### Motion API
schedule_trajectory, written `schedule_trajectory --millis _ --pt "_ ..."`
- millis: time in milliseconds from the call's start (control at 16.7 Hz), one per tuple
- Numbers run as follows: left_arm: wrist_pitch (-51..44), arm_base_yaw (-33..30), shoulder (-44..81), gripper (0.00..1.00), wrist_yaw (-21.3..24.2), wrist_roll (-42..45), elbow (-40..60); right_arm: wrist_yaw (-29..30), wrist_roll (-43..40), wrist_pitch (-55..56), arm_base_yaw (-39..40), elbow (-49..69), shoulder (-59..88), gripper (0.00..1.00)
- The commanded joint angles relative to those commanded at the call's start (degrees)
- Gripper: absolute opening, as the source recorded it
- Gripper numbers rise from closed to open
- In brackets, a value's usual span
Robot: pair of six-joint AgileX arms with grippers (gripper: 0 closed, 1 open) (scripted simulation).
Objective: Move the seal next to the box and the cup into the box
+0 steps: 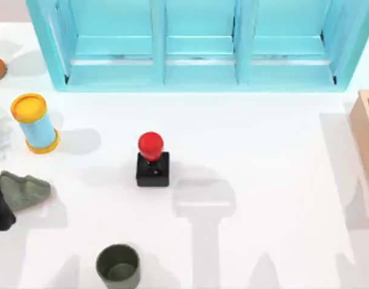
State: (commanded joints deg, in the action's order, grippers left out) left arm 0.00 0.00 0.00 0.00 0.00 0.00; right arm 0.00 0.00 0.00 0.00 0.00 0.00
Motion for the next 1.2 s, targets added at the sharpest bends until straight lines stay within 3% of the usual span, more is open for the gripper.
schedule_trajectory --millis 300,600,900,1200 --pt "0.0 0.0 0.0 1.0 0.0 0.0 0.0 0.5 0.0 -2.4 0.9 2.1 3.1 1.0" --pt "0.0 0.0 0.0 1.0 0.0 0.0 0.0 3.0 1.3 -13.5 5.7 14.4 18.7 1.0" --pt "0.0 0.0 0.0 1.0 0.0 0.0 0.0 5.9 6.7 -28.5 13.2 37.0 41.9 1.0" --pt "0.0 0.0 0.0 1.0 0.0 0.0 0.0 7.7 16.3 -43.5 22.3 68.2 68.3 1.0"
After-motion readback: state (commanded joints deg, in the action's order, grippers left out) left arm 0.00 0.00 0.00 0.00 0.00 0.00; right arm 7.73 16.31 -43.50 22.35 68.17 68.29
